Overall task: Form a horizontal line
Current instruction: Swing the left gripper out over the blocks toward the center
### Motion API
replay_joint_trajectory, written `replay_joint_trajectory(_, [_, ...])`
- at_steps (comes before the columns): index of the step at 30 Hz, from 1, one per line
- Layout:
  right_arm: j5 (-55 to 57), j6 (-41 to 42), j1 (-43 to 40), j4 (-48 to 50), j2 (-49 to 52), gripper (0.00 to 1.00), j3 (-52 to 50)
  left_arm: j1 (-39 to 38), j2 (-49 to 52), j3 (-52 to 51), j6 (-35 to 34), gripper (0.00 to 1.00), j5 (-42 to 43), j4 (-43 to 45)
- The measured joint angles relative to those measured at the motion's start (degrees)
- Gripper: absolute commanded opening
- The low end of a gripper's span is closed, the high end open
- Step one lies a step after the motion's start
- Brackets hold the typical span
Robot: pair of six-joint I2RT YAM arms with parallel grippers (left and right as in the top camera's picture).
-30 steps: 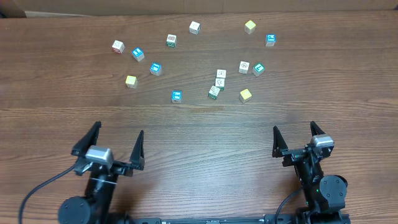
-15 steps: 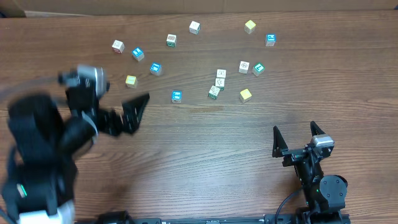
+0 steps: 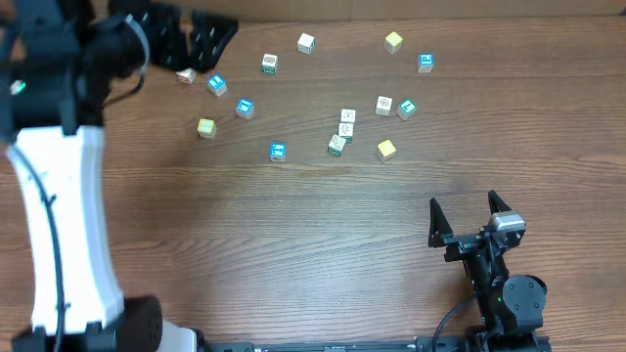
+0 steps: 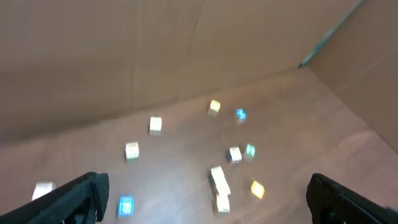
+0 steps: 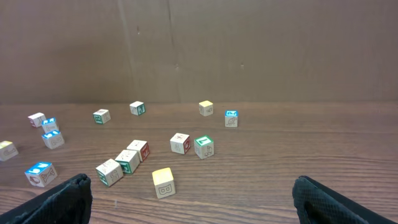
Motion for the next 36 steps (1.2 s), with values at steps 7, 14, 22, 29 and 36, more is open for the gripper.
replay_joint_trajectory(7, [0.0, 0.0, 0.0, 0.0, 0.0, 1.0, 0.0, -2.5, 7.0, 0.1, -2.0, 0.08, 2.3, 3.5])
replay_joint_trajectory(14, [0.0, 0.0, 0.0, 0.0, 0.0, 1.0, 0.0, -4.2, 11.5, 0.1, -2.9, 0.04, 4.4, -1.5])
replay_joint_trajectory(22, [0.0, 0.0, 0.0, 0.0, 0.0, 1.0, 0.0, -10.1, 20.0, 0.4, -3.9, 0.04, 5.2, -9.3])
replay_joint_trajectory(29, [0.0, 0.0, 0.4, 0.0, 0.0, 1.0, 0.0, -18.2, 31.8, 0.4, -10.0, 0.04, 2.7, -10.0])
replay_joint_trajectory(36, [0.0, 0.0, 0.4, 0.0, 0.0, 1.0, 0.0, -25.3, 38.6, 0.4, -13.5, 0.04, -2.5, -10.0])
